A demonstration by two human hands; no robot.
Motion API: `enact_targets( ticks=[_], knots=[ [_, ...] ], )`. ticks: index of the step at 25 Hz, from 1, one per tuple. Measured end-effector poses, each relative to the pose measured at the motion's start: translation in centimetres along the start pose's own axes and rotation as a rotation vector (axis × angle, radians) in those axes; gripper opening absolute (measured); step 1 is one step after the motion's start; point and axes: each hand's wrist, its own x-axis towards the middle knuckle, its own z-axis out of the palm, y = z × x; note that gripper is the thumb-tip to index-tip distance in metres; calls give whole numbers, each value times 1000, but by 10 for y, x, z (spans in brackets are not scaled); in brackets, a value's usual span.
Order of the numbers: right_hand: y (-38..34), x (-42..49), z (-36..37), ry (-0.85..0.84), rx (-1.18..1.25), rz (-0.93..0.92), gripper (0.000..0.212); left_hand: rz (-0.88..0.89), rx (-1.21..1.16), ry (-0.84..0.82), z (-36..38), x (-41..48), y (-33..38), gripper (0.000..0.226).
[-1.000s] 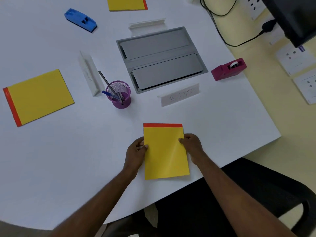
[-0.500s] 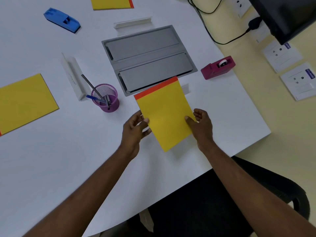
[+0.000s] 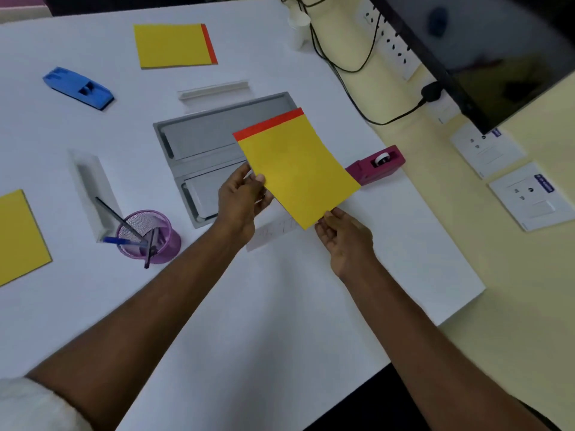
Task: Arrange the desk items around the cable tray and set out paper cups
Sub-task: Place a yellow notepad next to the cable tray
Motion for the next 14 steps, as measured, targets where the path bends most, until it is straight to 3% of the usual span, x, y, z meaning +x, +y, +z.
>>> enact_targets(
  ticks=[4, 9, 12, 13, 14],
  knots=[
    [-37, 50, 30, -97, 51, -84, 41, 51, 23, -36, 39, 69, 19, 44],
    [-80, 128, 62, -5, -52, -298, 25, 39, 84, -167, 91, 154, 14, 64],
    [-94, 170, 67, 121, -356, -414, 19, 38, 194, -215, 111, 200, -5, 73],
    [-96, 180, 68, 157, -521, -466, 22, 41, 210, -192, 117, 214, -10, 73],
    [-98, 192, 68, 192, -718, -522, 40, 43, 224, -164, 124, 228, -15, 74]
  ],
)
